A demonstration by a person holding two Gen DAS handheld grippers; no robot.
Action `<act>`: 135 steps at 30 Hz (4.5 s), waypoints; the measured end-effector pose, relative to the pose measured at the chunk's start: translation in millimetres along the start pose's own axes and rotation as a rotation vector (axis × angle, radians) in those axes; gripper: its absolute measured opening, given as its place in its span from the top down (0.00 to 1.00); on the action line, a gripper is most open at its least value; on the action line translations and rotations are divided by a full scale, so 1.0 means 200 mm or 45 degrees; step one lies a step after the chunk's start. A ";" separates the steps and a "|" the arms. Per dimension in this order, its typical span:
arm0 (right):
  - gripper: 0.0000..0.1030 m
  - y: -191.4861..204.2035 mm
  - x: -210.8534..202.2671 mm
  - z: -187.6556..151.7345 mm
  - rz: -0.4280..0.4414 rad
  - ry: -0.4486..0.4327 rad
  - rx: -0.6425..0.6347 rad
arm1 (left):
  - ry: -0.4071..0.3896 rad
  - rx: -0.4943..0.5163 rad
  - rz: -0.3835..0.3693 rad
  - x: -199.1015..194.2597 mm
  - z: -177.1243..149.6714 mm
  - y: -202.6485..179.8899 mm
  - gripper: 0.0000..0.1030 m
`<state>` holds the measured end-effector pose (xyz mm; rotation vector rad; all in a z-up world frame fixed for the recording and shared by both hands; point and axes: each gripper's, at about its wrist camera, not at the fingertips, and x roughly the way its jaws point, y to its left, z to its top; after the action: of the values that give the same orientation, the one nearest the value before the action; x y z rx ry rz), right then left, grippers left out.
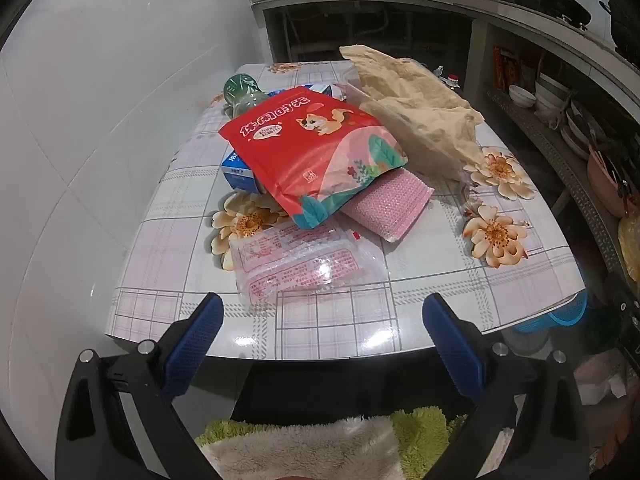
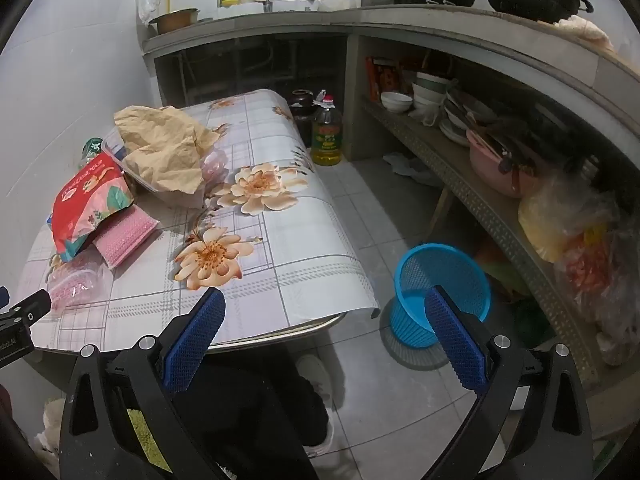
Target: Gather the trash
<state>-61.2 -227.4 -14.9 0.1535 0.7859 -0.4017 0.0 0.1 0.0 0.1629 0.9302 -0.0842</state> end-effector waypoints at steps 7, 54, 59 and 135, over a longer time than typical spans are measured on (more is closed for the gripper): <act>0.07 0.00 -0.01 0.00 0.001 -0.002 0.002 | -0.001 -0.002 -0.007 0.00 0.00 0.00 0.05; 0.07 0.06 -0.01 0.05 0.023 -0.023 -0.027 | 0.009 -0.002 -0.022 0.02 0.02 0.02 0.05; 0.07 0.08 -0.01 0.05 0.030 -0.026 -0.040 | 0.009 -0.004 -0.012 0.03 0.03 0.02 0.05; 0.07 0.59 0.44 0.25 0.340 0.083 -0.159 | -0.032 -0.599 -0.746 0.87 0.70 0.91 0.89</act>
<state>75.3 -159.6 -43.8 0.1525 0.8395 -0.0953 240.4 153.6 -38.3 -0.5501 0.9247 -0.4027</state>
